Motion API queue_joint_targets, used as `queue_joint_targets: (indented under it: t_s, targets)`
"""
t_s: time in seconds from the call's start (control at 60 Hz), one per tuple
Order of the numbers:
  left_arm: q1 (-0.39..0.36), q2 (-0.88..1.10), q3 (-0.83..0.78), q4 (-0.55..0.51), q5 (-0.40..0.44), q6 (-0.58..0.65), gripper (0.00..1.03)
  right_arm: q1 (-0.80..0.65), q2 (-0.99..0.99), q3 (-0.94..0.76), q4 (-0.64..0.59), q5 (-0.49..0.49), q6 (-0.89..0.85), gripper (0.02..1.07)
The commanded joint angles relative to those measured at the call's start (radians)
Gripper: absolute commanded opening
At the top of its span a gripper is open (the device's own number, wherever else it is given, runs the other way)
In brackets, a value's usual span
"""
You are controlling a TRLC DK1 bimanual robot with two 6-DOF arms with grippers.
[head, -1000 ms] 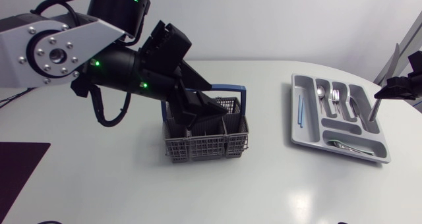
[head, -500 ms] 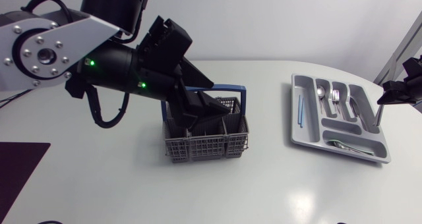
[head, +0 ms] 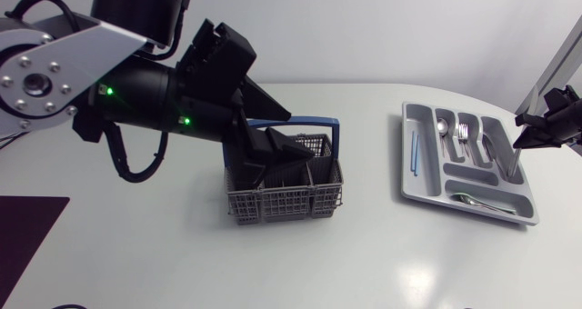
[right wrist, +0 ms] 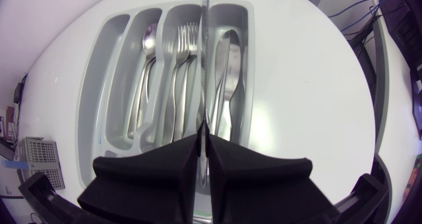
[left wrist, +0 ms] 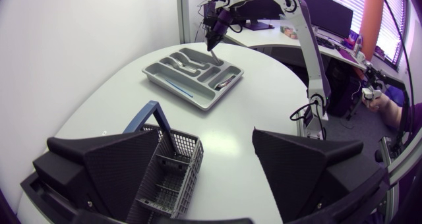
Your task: Sort the cutlery from the basket into the organizer compartments.
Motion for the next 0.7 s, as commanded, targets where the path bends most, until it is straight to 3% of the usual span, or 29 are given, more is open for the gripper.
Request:
queue_joint_targets:
  t_s: [0.0,0.567,0.683]
  targets:
    - [-0.007,-0.027,-0.03,0.005,-0.006,-0.007,0.98,0.015,0.033,0.017,-0.018,0.008,0.036,0.07]
    - [-0.002,-0.054,-0.036,0.003,-0.006,-0.009,0.98,0.017,0.167,0.08,0.002,0.054,0.115,0.08]
    - [-0.002,-0.054,-0.036,0.003,-0.006,-0.009,0.98,0.021,0.176,0.083,0.005,0.071,0.128,0.12]
